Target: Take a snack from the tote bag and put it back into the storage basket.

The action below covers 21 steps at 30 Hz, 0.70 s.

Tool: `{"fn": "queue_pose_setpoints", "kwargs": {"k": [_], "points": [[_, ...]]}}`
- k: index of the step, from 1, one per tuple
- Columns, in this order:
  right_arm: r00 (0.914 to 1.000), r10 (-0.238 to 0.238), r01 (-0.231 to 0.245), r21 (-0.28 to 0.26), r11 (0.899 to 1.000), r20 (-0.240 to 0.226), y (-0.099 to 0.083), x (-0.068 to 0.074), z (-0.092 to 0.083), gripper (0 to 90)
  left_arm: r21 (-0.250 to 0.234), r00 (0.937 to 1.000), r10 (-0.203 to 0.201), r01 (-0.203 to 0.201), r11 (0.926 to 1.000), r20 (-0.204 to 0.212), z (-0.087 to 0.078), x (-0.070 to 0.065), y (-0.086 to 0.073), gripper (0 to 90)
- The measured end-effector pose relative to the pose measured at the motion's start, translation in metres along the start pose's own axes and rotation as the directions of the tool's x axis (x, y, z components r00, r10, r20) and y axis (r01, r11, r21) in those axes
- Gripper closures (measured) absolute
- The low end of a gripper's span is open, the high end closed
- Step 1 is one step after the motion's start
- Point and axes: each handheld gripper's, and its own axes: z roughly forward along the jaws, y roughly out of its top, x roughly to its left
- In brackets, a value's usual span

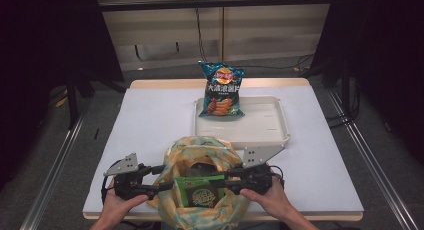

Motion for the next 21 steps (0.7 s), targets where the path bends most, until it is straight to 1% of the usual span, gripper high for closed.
{"fn": "queue_pose_setpoints", "kwargs": {"k": [3,4,7,9,12,13,15,17,21], "points": [[0.9999,-0.011,0.011,-0.008,1.000,0.006,0.005,-0.001,0.000,77.1,-0.004,0.9999,0.012,-0.012,0.9999,-0.009,-0.001,-0.001,0.001,33.7],[0.9999,-0.014,0.014,-0.021,1.000,0.005,0.009,-0.002,-0.001,77.1,-0.007,0.9998,0.013,-0.013,0.9999,-0.016,-0.001,0.000,0.001,32.3],[0.9997,-0.022,0.023,-0.037,0.999,0.013,0.015,-0.003,-0.004,77.1,-0.016,0.9998,0.000,-0.001,0.9999,-0.020,-0.002,0.000,0.000,30.7],[0.9995,-0.028,0.029,-0.046,0.999,0.016,0.019,-0.004,-0.006,77.1,-0.019,0.9997,0.006,-0.007,0.9998,-0.022,-0.002,0.000,0.001,29.5],[0.9992,-0.034,0.036,-0.056,0.998,0.022,0.023,-0.006,-0.007,77.2,-0.037,0.9997,0.006,-0.006,0.9993,-0.025,-0.004,-0.001,0.002,27.3],[0.9991,-0.036,0.037,-0.060,0.998,0.024,0.025,-0.007,-0.007,77.1,-0.045,0.9997,0.004,-0.005,0.9990,-0.025,-0.005,-0.001,0.002,27.1],[0.9988,-0.041,0.042,-0.063,0.997,0.027,0.027,-0.008,-0.008,77.2,-0.045,0.9992,0.004,-0.006,0.9990,-0.041,-0.006,0.000,0.002,25.8],[0.9988,-0.040,0.042,-0.068,0.997,0.028,0.027,-0.010,-0.008,77.2,-0.055,0.9993,0.002,-0.004,0.9985,-0.037,-0.006,0.000,0.002,25.0],[0.9983,-0.037,0.040,-0.072,0.997,0.045,0.028,-0.012,-0.010,77.3,-0.081,0.9988,0.008,-0.011,0.9967,-0.049,-0.008,0.000,0.002,22.3]]}}
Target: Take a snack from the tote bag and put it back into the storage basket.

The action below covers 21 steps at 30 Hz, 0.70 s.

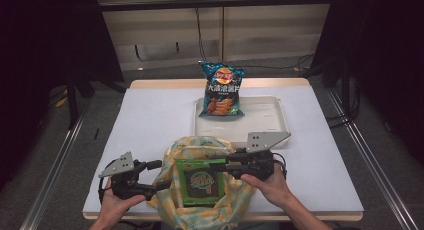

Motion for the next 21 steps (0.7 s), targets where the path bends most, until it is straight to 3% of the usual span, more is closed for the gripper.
{"fn": "queue_pose_setpoints", "kwargs": {"k": [5,15,21], "points": [[0.9999,0.001,-0.001,-0.006,1.000,0.017,0.002,-0.002,-0.003,77.3,-0.038,0.9993,-0.023,0.022,0.9990,-0.028,-0.002,0.003,0.000,17.2],[0.9994,-0.003,0.004,-0.037,0.999,0.035,0.011,-0.011,-0.013,77.4,-0.067,0.9922,-0.018,0.009,0.9977,-0.123,-0.008,0.010,-0.001,10.4],[0.9990,0.000,0.003,-0.050,0.999,0.045,0.014,-0.018,-0.017,77.5,-0.056,0.9927,-0.012,0.005,0.9984,-0.120,-0.007,0.010,-0.002,7.7]]}}
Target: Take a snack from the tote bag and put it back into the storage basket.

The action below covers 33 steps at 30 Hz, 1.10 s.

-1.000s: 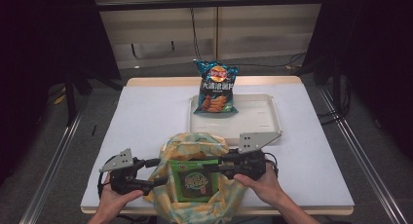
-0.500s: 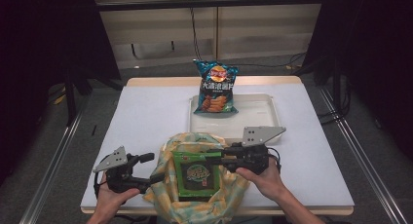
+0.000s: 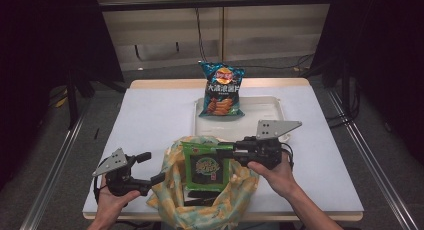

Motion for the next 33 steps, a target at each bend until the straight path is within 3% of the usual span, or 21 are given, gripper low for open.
{"fn": "queue_pose_setpoints", "kwargs": {"k": [16,22,31,33], "points": [[0.9988,-0.028,0.031,-0.078,0.997,0.040,0.024,-0.010,-0.021,77.7,0.010,0.9997,-0.007,0.008,0.9999,-0.022,0.000,0.001,0.000,4.1],[0.9972,-0.038,0.044,-0.093,0.995,0.064,0.028,-0.009,-0.029,77.7,-0.007,1.0000,-0.006,0.006,1.0000,0.005,-0.001,0.002,-0.001,3.5],[0.9944,-0.045,0.056,-0.111,0.992,0.095,0.034,-0.011,-0.043,77.8,0.009,0.9999,-0.007,0.007,0.9999,-0.012,-0.001,0.002,-0.001,3.7],[0.9934,-0.042,0.055,-0.118,0.992,0.107,0.034,-0.013,-0.047,77.8,-0.001,1.0000,-0.007,0.007,1.0000,0.001,-0.001,0.002,-0.001,3.7]]}}
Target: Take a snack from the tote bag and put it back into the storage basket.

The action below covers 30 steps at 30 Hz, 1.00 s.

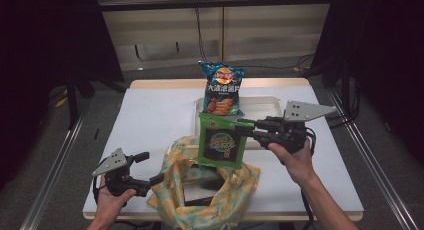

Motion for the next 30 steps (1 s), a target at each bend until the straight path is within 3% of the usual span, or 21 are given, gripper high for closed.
{"fn": "queue_pose_setpoints", "kwargs": {"k": [6,14,21,28,30], "points": [[0.9993,-0.001,0.001,0.004,1.000,0.038,-0.002,-0.008,-0.008,77.8,0.019,0.9999,0.005,-0.005,0.9998,-0.015,0.001,0.000,0.000,4.7],[0.9959,0.021,-0.021,0.002,1.000,0.089,-0.008,-0.025,-0.021,77.8,-0.002,1.0000,0.000,0.000,1.0000,-0.003,-0.001,0.002,0.000,4.7],[0.9912,0.033,-0.035,0.020,0.999,0.128,-0.013,-0.036,-0.027,77.8,0.011,0.9998,0.012,-0.012,0.9999,-0.016,-0.001,-0.001,0.002,4.7],[0.9838,0.037,-0.038,0.004,0.999,0.176,-0.011,-0.048,-0.042,77.9,0.008,0.9999,0.009,-0.009,0.9999,-0.008,-0.001,0.001,0.001,4.7],[0.9823,0.032,-0.035,0.012,0.999,0.185,-0.012,-0.051,-0.044,77.9,0.014,0.9996,0.011,-0.010,0.9999,-0.026,-0.001,0.000,0.001,4.7]]}}
